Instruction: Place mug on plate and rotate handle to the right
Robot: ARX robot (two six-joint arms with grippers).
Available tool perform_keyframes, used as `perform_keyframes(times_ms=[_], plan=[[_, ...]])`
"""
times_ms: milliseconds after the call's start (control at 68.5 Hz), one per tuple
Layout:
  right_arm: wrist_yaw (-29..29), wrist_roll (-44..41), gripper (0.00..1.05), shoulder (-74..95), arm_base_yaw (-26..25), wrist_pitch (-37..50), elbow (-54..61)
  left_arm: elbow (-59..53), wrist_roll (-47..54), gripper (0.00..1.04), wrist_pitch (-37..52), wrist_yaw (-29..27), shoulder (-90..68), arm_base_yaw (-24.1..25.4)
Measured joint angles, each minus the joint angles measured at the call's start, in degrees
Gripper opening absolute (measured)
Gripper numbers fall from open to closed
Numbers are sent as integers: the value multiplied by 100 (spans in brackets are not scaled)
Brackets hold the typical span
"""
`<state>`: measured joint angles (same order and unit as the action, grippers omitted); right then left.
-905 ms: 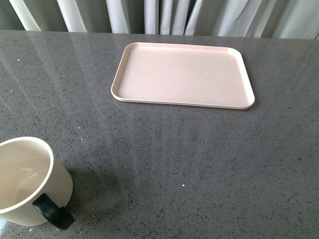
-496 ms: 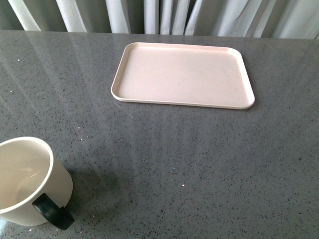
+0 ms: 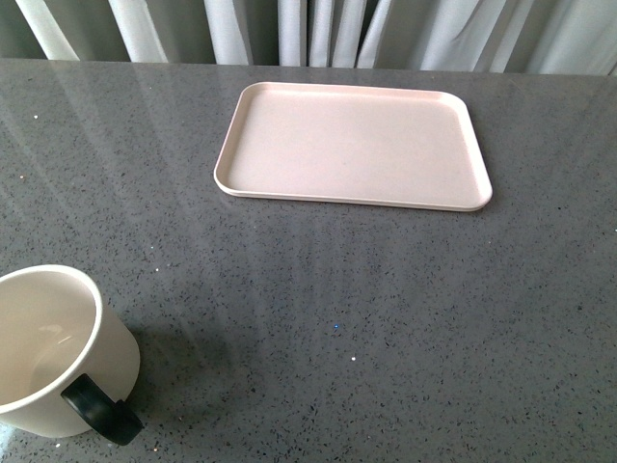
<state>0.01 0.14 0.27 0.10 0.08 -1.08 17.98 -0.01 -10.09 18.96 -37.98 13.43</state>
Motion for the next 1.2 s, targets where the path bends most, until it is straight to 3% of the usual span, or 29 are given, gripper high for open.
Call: perform_keyframes(times_ms=[204, 555, 1197], plan=[[0, 0, 96, 0, 0, 0, 0, 162, 415, 95, 621, -68, -1475, 278], [0, 0, 96, 0, 0, 0, 0, 162, 494, 95, 1338, -487, -2872, -66], [0, 0, 96, 0, 0, 0, 0, 55, 492, 95, 1246, -415, -3014, -815]])
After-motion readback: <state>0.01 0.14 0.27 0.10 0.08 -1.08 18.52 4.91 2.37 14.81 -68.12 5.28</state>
